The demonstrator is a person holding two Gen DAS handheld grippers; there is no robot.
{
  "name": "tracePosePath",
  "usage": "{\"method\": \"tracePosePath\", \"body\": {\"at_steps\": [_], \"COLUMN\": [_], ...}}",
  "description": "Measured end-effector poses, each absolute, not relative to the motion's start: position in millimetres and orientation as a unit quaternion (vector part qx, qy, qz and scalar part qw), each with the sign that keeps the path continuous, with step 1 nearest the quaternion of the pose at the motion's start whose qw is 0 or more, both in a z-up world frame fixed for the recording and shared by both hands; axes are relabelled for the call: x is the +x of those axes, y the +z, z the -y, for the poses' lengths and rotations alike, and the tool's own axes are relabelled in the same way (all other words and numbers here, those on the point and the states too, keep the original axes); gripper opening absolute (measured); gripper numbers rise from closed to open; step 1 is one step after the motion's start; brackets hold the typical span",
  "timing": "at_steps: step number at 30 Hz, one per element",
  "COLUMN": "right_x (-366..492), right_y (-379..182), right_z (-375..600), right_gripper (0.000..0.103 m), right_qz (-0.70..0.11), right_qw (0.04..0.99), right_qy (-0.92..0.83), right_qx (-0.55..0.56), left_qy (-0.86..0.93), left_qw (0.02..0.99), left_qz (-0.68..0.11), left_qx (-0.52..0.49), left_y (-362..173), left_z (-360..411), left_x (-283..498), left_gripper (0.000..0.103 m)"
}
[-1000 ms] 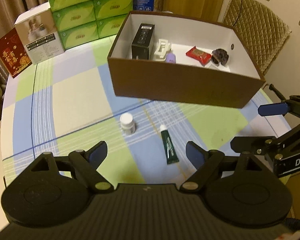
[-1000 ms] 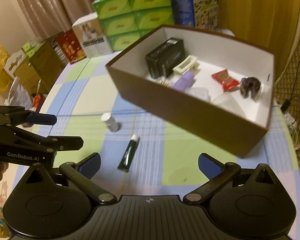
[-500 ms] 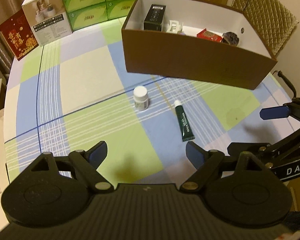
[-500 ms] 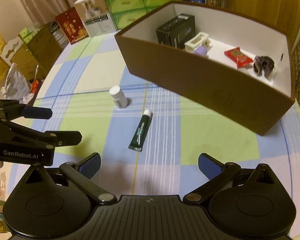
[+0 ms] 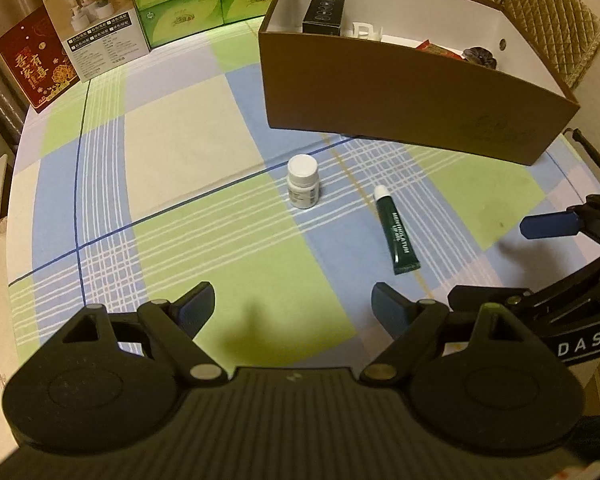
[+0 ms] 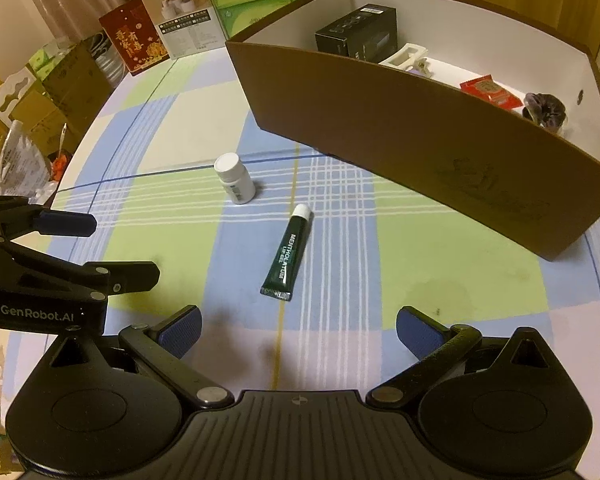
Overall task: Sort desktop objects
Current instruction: 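Move the left tool to the white pill bottle while the right tool approaches the green lip gel tube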
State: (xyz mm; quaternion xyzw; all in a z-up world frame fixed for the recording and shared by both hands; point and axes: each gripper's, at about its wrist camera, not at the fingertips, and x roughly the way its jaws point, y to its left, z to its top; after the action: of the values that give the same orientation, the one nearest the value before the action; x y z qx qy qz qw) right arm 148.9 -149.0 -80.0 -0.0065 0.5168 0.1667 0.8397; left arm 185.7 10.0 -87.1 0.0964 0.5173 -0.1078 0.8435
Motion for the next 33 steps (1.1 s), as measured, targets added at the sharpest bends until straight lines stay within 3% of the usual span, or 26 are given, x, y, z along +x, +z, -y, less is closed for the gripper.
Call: {"method": "tracePosePath", "body": {"at_steps": [6, 17, 25, 27, 31, 33], "right_x": [153.6, 172.7, 186.1, 188.0, 193.5, 197.0], "right_y": [-92.7, -111.6, -127.6, -128.6, -128.8, -128.5], "right_z": [141.6, 132.6, 122.2, 119.5, 121.6, 128.5], "right_gripper": [0.100, 0.067, 0.054, 0.049, 0.024, 0.020], "right_qz": [-0.511, -0.515, -0.506, -0.498, -0.491, -0.492], "right_qw": [0.843, 0.841, 0.846, 0.850, 0.854, 0.855], "right_qy": [0.165, 0.164, 0.166, 0.167, 0.157, 0.154], "right_qx": [-0.023, -0.028, -0.031, -0.044, -0.065, -0.060], "left_qy": [-0.106, -0.102, -0.106, -0.109, -0.118, -0.124], "left_qw": [0.840, 0.832, 0.829, 0.829, 0.830, 0.831], "left_qz": [-0.522, -0.534, -0.537, -0.536, -0.532, -0.529], "left_qx": [0.104, 0.112, 0.115, 0.116, 0.117, 0.119], "left_y": [-98.2, -118.1, -127.1, -128.2, -129.3, -129.5], "left_z": [-12.6, -16.1, -18.7, -18.3, -15.8, -13.2], "left_x": [194.0, 211.8, 224.9, 227.6, 233.0, 235.9], "left_gripper": [0.082, 0.082, 0.082, 0.081, 0.080, 0.080]}}
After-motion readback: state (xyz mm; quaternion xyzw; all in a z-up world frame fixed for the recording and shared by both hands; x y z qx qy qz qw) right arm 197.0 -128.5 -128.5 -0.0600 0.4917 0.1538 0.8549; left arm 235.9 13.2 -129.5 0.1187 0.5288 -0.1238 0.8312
